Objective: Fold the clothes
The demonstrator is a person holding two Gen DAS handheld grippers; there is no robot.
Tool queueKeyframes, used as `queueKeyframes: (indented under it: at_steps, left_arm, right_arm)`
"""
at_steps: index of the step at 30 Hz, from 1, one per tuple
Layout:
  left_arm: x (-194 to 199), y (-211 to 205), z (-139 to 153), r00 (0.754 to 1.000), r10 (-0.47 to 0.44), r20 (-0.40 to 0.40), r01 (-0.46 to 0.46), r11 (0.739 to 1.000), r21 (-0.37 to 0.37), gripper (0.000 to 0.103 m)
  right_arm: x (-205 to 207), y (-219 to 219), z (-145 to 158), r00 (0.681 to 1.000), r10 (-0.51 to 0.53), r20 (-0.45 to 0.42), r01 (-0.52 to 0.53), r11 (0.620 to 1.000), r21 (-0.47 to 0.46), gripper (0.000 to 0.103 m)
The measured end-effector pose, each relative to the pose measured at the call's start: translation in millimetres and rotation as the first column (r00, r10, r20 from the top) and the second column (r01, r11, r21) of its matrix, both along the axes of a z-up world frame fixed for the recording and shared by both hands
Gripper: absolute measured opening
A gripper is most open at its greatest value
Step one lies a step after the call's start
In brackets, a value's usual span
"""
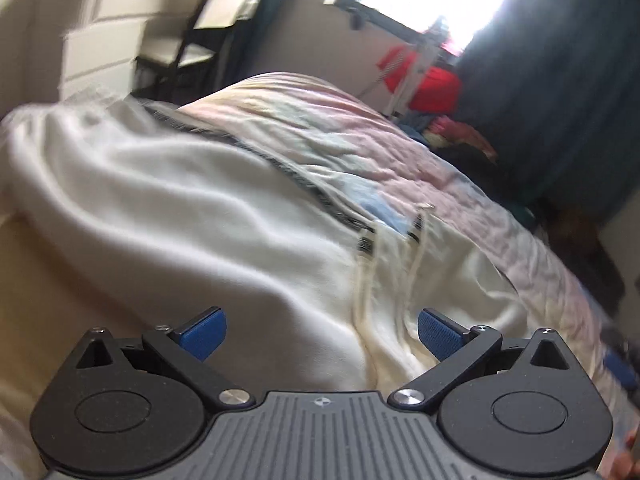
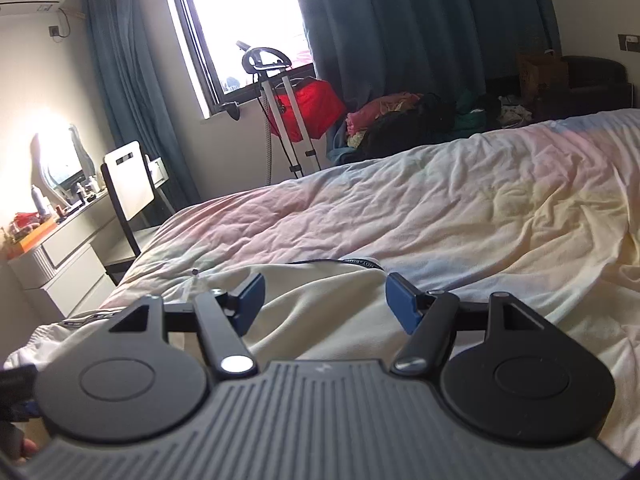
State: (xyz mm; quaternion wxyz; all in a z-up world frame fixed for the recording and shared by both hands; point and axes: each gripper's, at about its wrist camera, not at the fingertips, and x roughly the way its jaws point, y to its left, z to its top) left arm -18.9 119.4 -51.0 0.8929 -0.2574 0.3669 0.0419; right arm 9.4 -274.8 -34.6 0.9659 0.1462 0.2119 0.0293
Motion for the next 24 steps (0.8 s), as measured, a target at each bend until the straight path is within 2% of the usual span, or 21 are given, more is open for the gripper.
queueKeyframes:
  at_steps: [2, 4, 7, 9, 11, 13, 15, 18, 21, 22, 24]
  left_arm:
    - [-3, 26, -7, 0.993, 0.087, -0.075, -0.093, 0.992, -0.083, 0.103]
    - [-4, 47, -14, 0.982, 0.136, -0.129, -0.156, 0.975, -0.16, 0.103]
    - [-1, 72, -17, 0.983, 0.152, -0.104, -0.177, 0.934, -0.309, 0.103]
    - [11, 79, -18, 0.979, 0.168, -0.112, -0.193, 0.941, -0.278, 0.103]
    - [26, 91, -27, 0.958, 0.208, -0.197, -0.255, 0.934, -0.251, 0.103]
    - [35, 110, -40, 0.936, 0.245, -0.253, -0.315, 0.904, -0.288, 0.101]
    - [33, 129, -50, 0.915, 0.294, -0.276, -0.381, 0.854, -0.354, 0.101]
    - [24, 153, -54, 0.892, 0.377, -0.251, -0.452, 0.784, -0.427, 0.1]
    - [15, 173, -45, 0.855, 0.486, -0.182, -0.517, 0.765, -0.383, 0.089]
    - [12, 179, -41, 0.838, 0.526, -0.146, -0.54, 0.757, -0.368, 0.089]
    - [12, 192, -41, 0.824, 0.556, -0.112, -0.55, 0.735, -0.397, 0.088]
  right_arm:
    - [0, 1, 0, 1.0, 0.003, 0.004, -0.003, 1.0, -0.003, 0.071]
    - [3, 2, -2, 1.0, 0.009, -0.006, -0.009, 1.0, 0.006, 0.071]
    - [7, 3, -7, 1.0, 0.017, -0.024, -0.017, 1.0, 0.009, 0.071]
    - [9, 2, -11, 0.999, 0.01, -0.04, -0.01, 1.0, 0.0, 0.071]
    - [13, 2, -15, 0.998, 0.002, -0.059, -0.002, 1.0, -0.005, 0.071]
    - [16, 0, -19, 0.997, -0.001, -0.077, 0.001, 1.0, 0.005, 0.071]
    - [19, 0, -22, 0.996, 0.001, -0.092, 0.0, 1.0, 0.012, 0.071]
    - [22, 3, -25, 0.994, 0.019, -0.107, -0.017, 1.0, 0.02, 0.071]
    - [25, 9, -28, 0.992, 0.047, -0.117, -0.046, 0.999, 0.016, 0.071]
    - [26, 13, -28, 0.991, 0.06, -0.119, -0.06, 0.998, 0.01, 0.071]
    - [27, 20, -28, 0.989, 0.09, -0.118, -0.091, 0.996, -0.005, 0.071]
